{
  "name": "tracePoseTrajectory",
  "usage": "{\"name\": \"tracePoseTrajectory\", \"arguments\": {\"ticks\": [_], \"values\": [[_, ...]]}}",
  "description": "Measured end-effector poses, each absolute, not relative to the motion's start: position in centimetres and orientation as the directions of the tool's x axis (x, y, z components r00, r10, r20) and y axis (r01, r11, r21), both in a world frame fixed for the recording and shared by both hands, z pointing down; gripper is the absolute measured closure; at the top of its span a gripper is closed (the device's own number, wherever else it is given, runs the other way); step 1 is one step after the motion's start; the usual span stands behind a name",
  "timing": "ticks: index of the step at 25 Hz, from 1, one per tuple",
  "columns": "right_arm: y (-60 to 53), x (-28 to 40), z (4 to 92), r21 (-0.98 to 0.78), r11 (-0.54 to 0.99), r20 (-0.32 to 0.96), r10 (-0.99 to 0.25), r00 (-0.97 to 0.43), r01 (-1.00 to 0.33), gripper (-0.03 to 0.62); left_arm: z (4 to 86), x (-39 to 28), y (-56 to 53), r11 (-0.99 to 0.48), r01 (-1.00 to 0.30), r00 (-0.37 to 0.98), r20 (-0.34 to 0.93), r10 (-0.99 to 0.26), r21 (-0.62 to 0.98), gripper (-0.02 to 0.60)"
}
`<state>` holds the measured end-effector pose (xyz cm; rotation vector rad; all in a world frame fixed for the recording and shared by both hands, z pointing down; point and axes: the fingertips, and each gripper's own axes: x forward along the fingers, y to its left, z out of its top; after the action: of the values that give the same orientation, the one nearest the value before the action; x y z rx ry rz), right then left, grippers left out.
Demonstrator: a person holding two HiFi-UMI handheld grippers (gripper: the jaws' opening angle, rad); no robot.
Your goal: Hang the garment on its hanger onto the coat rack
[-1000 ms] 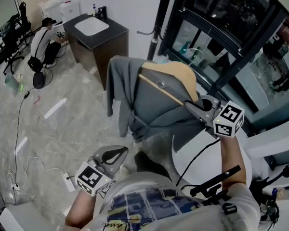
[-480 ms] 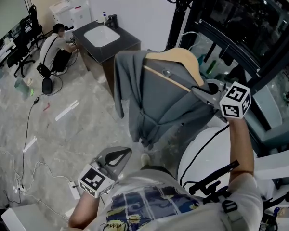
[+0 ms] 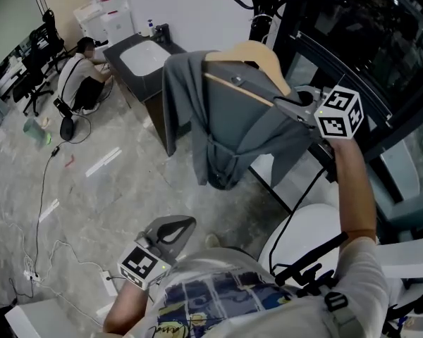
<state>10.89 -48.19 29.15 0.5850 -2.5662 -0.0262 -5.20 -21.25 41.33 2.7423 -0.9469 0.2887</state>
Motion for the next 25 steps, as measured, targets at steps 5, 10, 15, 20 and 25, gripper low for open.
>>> {"name": "tracePoseTrajectory", "arguments": {"ticks": [5, 10, 15, 20, 25], "values": [[-52.3, 11.9, 30.1, 0.113, 0.903, 0.49, -0.413, -0.768, -0.414, 0.586, 41.3, -4.5, -23.3, -0.756, -0.638, 0.762, 0.262, -0.592, 0.147, 0.578], [-55.4, 12.9, 32.1, 0.103, 0.896, 0.512, -0.42, -0.749, -0.432, 0.586, 41.6, -4.2, -24.8, -0.747, -0.646, 0.754, 0.276, -0.596, 0.154, 0.578], [-57.4, 13.6, 33.9, 0.089, 0.896, 0.531, -0.413, -0.74, -0.436, 0.586, 41.7, -3.5, -26.0, -0.75, -0.643, 0.756, 0.283, -0.59, 0.156, 0.578], [-58.5, 13.6, 35.6, 0.072, 0.894, 0.547, -0.406, -0.732, -0.442, 0.586, 42.0, -3.6, -26.5, -0.747, -0.645, 0.753, 0.299, -0.586, 0.159, 0.578], [-59.2, 13.6, 36.2, 0.076, 0.893, 0.553, -0.408, -0.726, -0.444, 0.586, 42.0, -4.1, -26.5, -0.736, -0.654, 0.747, 0.301, -0.593, 0.172, 0.578]]}}
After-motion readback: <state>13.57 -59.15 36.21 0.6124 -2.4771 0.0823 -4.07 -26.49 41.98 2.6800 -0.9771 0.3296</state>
